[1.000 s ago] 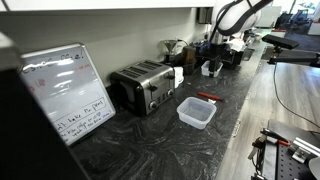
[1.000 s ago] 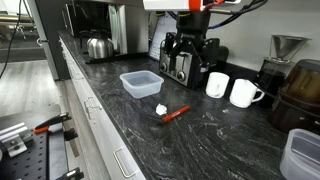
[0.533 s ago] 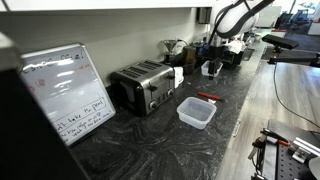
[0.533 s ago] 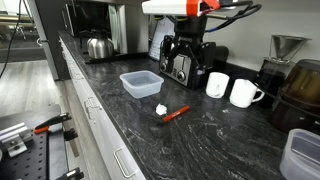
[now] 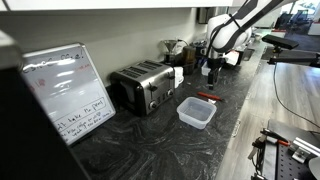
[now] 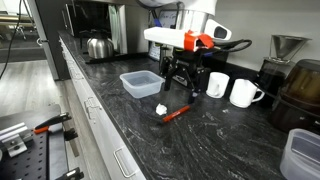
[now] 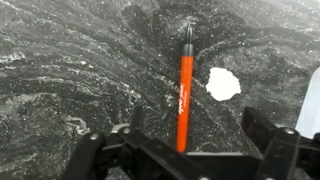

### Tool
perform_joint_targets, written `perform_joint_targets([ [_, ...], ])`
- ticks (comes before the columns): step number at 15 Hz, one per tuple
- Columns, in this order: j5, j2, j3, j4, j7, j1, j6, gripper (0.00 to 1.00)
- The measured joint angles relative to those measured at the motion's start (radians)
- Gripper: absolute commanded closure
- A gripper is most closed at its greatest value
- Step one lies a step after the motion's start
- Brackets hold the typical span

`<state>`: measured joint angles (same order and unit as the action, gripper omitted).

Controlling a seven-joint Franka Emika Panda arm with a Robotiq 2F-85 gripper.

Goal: Pick the pen and place it in the bowl on the right, slide the bowl on the left to the right and then move the white cup to the left

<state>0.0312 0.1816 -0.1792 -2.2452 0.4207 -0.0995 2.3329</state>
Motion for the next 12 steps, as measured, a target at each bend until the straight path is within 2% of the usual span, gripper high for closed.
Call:
perform_joint_targets([
  [12, -0.002, 0.159, 0.042, 0.032, -0.002, -0.049, 0.122, 0.0],
])
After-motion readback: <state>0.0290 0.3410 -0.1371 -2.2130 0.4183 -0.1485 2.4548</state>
